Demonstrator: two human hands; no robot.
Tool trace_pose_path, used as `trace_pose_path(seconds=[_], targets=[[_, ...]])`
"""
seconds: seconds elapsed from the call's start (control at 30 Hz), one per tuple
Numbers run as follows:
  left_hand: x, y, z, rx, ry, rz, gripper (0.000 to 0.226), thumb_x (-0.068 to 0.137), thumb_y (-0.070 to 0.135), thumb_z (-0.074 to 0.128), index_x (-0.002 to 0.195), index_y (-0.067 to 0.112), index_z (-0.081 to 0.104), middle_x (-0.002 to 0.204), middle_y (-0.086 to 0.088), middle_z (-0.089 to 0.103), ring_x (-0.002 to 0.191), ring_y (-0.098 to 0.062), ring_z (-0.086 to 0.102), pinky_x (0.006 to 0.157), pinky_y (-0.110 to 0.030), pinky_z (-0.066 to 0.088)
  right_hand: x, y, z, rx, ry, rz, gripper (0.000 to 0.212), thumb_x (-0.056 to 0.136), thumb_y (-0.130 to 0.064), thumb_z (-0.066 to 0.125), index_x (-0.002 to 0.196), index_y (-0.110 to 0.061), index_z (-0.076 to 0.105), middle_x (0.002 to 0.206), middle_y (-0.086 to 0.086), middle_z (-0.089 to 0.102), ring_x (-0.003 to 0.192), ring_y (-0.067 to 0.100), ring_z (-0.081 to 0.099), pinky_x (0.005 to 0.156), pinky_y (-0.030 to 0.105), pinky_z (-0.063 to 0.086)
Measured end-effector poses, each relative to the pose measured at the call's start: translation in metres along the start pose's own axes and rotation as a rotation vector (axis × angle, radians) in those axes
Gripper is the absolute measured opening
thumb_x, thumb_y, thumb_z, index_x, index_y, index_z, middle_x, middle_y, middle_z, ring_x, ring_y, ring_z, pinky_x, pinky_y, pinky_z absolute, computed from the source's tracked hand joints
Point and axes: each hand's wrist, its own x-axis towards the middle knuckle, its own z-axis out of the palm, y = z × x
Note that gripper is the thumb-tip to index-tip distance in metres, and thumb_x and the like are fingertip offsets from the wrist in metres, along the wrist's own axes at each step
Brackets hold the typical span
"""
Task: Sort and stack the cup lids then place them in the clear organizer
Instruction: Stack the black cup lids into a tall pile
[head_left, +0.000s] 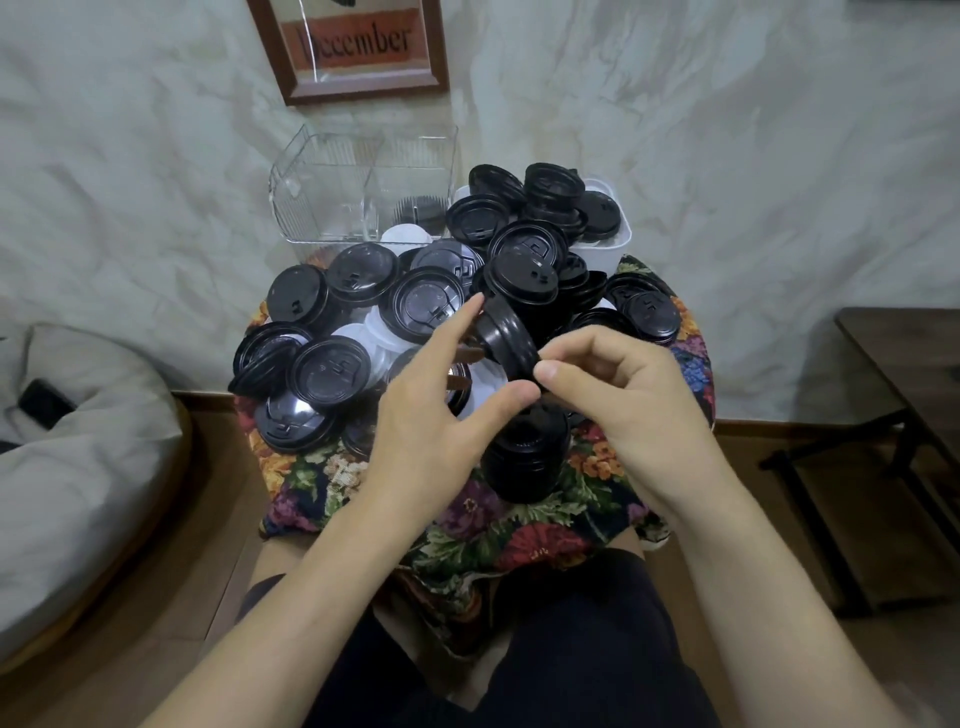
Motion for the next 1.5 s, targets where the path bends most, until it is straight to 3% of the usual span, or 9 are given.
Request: trace_pose_path(seconds=[0.2, 0.3, 0.37, 0.5, 0.63, 0.87, 1.0, 1.17, 1.5], targets=[[0.002, 0.001, -0.003, -0.17, 0.038, 0.012, 0.066, 0.092, 0.055, 0.066, 0.153, 0.043, 0.044, 0.144, 0.012, 0.059, 0.132, -0.013, 0.059, 0.11, -0.045, 0.05, -0.001, -0.008, 0.003, -0.057, -0.057, -0.015, 0.012, 0.098, -0.014, 0.069, 0.089, -0.02, 0.075, 0.08, -0.014, 0.07, 0.078, 0.001, 0.063, 0.077, 0.019, 0.05], [0.0, 0.006, 0.0, -0.173, 0.047, 0.054, 0.059, 0.098, 0.052, 0.057, 0.154, 0.046, 0.038, 0.132, -0.003, 0.063, 0.108, -0.017, 0.064, 0.1, -0.035, 0.052, -0.002, -0.01, 0.006, -0.126, -0.111, -0.066, 0.015, 0.102, -0.014, 0.063, 0.089, -0.019, 0.069, 0.077, -0.013, 0.063, 0.074, 0.002, 0.057, 0.073, 0.018, 0.046], [0.0, 0.008, 0.002, -0.113, 0.066, 0.06, 0.057, 0.101, 0.056, 0.05, 0.155, 0.045, 0.035, 0.126, -0.018, 0.06, 0.108, -0.035, 0.059, 0.093, -0.043, 0.052, -0.002, -0.012, 0.011, -0.178, -0.141, -0.095, 0.017, 0.105, -0.012, 0.059, 0.089, -0.015, 0.062, 0.075, -0.011, 0.055, 0.07, 0.005, 0.05, 0.068, 0.018, 0.042], [-0.002, 0.006, 0.007, -0.033, 0.088, 0.111, 0.056, 0.106, 0.051, 0.035, 0.156, 0.027, 0.038, 0.151, 0.01, 0.052, 0.14, -0.012, 0.05, 0.115, -0.041, 0.041, -0.004, -0.013, 0.02, -0.195, -0.17, -0.112, 0.02, 0.108, -0.012, 0.051, 0.089, -0.006, 0.052, 0.072, 0.003, 0.045, 0.065, 0.018, 0.039, 0.059, 0.029, 0.037], [-0.004, 0.004, 0.007, -0.013, 0.096, 0.122, 0.058, 0.107, 0.05, 0.029, 0.154, 0.019, 0.044, 0.126, -0.004, 0.065, 0.121, -0.018, 0.06, 0.105, -0.032, 0.044, -0.006, -0.014, 0.026, -0.201, -0.18, -0.105, 0.02, 0.105, -0.02, 0.048, 0.091, -0.006, 0.049, 0.075, 0.021, 0.043, 0.064, 0.035, 0.037, 0.058, 0.051, 0.035], [-0.008, 0.004, 0.002, 0.026, 0.095, 0.16, 0.055, 0.107, 0.042, 0.027, 0.149, 0.016, 0.05, 0.127, -0.002, 0.067, 0.116, -0.018, 0.064, 0.098, -0.027, 0.047, -0.013, -0.016, 0.027, -0.19, -0.212, -0.107, 0.017, 0.107, -0.012, 0.049, 0.09, -0.008, 0.049, 0.074, 0.021, 0.042, 0.063, 0.033, 0.035, 0.057, 0.047, 0.033], [-0.005, 0.006, 0.001, 0.036, 0.094, 0.154, 0.054, 0.107, 0.042, 0.026, 0.146, 0.017, 0.055, 0.105, -0.014, 0.07, 0.097, -0.026, 0.063, 0.082, -0.015, 0.041, -0.012, -0.019, 0.026, -0.188, -0.217, -0.118, 0.018, 0.106, -0.013, 0.048, 0.089, -0.008, 0.048, 0.076, 0.021, 0.043, 0.065, 0.036, 0.038, 0.057, 0.05, 0.034], [-0.001, 0.007, 0.0, 0.032, 0.104, 0.196, 0.056, 0.107, 0.041, 0.024, 0.142, 0.013, 0.059, 0.121, -0.003, 0.072, 0.115, -0.018, 0.066, 0.096, -0.034, 0.051, -0.01, -0.023, 0.025, -0.189, -0.217, -0.118, 0.02, 0.108, -0.008, 0.048, 0.089, -0.006, 0.046, 0.076, 0.019, 0.042, 0.065, 0.034, 0.038, 0.058, 0.047, 0.034], [-0.005, 0.009, 0.002, -0.012, 0.133, 0.184, 0.045, 0.108, 0.041, 0.023, 0.136, 0.032, 0.056, 0.11, 0.022, 0.067, 0.106, -0.001, 0.066, 0.088, -0.023, 0.051, -0.011, -0.02, 0.026, -0.134, -0.213, -0.128, 0.019, 0.103, -0.013, 0.048, 0.086, -0.007, 0.045, 0.074, 0.017, 0.039, 0.065, 0.033, 0.034, 0.058, 0.045, 0.032]])
